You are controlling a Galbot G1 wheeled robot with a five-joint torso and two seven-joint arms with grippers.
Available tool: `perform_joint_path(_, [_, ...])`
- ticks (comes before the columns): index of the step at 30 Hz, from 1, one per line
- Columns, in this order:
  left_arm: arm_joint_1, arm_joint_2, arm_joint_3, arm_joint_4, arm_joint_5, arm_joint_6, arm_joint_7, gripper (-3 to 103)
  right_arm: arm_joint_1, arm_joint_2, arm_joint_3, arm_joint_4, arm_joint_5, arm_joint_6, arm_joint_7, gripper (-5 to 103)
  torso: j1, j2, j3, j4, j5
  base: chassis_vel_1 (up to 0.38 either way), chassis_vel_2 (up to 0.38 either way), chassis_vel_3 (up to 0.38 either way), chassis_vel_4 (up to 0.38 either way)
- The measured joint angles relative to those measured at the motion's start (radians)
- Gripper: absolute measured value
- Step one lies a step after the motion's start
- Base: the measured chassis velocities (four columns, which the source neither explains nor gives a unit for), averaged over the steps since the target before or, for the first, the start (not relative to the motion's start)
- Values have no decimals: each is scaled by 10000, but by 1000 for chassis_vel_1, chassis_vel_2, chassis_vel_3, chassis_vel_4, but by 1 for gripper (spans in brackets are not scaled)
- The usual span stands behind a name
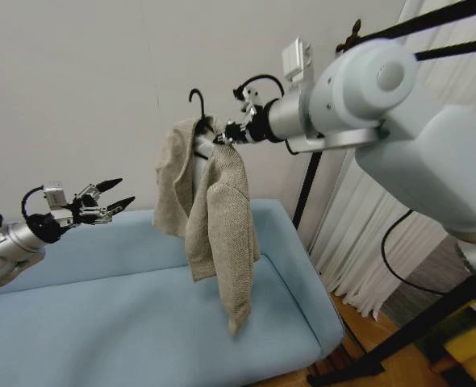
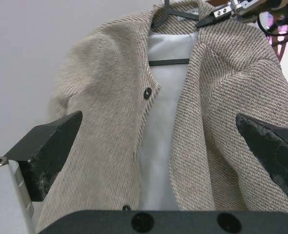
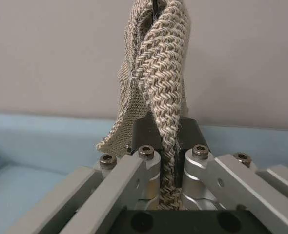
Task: Pick up the clothes from the sofa and hang them on the clothes hanger.
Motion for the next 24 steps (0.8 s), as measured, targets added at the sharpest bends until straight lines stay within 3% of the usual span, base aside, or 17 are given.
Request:
perform_joint_path(8, [326,-675,-341,-296,57,-82,-146,100,900,290,-415,-1344,-5,1061,1128,4,2,-1,1,-2,3,0,0,0,0])
perform_joint_path(13, [270,-1092,-416,-296,43,-106,-13,100,2433,1107,-1147,-2576,510,3025,2742,4,2,0,0,-1,-4,0,0,0,0])
perform_joint_path(16, [262,-1266,-397,-251,42,-136,81,100,2868,1494,-1230,-3354,544,3516,3040,4,0,2,-2,-1,-3,0,0,0,0])
perform_joint_path(22, [316,-1592,-329,-116,72,-186,351,100,2951,2165,-1065,-4695,-399,4105,3480,4,0,1,-1,-1,-3,0,0,0,0])
perform_joint_path(24, [337,-1661,-323,-85,86,-217,452,100,2844,2287,-1331,-5076,-1376,4094,3467,4,1,1,-1,1,-3,0,0,0,0])
